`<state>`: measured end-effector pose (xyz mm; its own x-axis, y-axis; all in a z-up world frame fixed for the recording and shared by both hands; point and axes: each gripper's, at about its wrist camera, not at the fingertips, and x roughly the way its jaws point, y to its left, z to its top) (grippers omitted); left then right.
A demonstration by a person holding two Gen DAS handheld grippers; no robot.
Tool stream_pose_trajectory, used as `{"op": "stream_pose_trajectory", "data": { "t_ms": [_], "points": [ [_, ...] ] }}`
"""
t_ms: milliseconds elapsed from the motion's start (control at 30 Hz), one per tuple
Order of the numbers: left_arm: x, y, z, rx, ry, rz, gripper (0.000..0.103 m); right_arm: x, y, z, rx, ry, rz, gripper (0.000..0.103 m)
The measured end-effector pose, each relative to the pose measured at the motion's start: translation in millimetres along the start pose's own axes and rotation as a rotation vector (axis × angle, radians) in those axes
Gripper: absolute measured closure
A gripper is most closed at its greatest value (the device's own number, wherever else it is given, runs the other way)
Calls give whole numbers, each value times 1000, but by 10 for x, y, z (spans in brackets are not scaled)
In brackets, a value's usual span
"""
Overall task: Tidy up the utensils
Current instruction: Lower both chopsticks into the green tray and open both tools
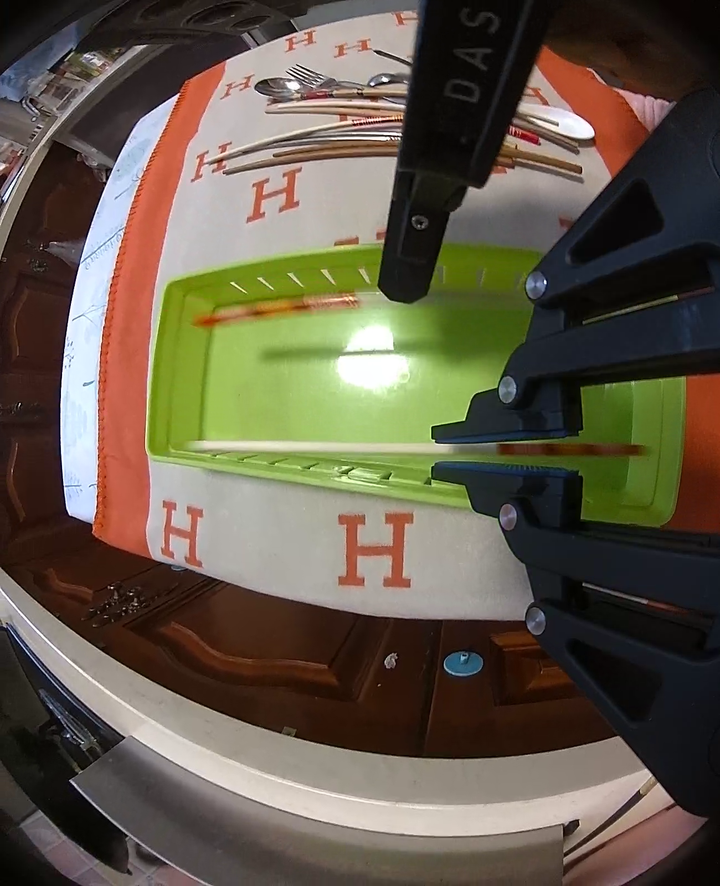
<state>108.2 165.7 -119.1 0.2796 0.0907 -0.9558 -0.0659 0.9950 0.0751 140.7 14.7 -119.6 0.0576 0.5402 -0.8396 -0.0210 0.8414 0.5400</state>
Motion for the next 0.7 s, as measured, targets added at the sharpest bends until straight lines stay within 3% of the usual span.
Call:
{"op": "stream_pose_trajectory", "data": {
  "t_ms": [100, 233, 633, 700],
  "points": [
    [-1, -19, -12, 7, 5, -2, 90, -33, 4, -24, -12, -7, -5, 95],
    [-58, -75, -37, 22, -10, -20, 53, -95, 28, -49, -35, -30, -15, 94],
    [-344, -217, -131, 17, -68, -23, 50, -378, -59, -271, -125, -100, -61, 93],
    [-390, -238, -156, 13, -78, -25, 50, -457, -90, -335, -146, -121, -73, 86]
  ]
}}
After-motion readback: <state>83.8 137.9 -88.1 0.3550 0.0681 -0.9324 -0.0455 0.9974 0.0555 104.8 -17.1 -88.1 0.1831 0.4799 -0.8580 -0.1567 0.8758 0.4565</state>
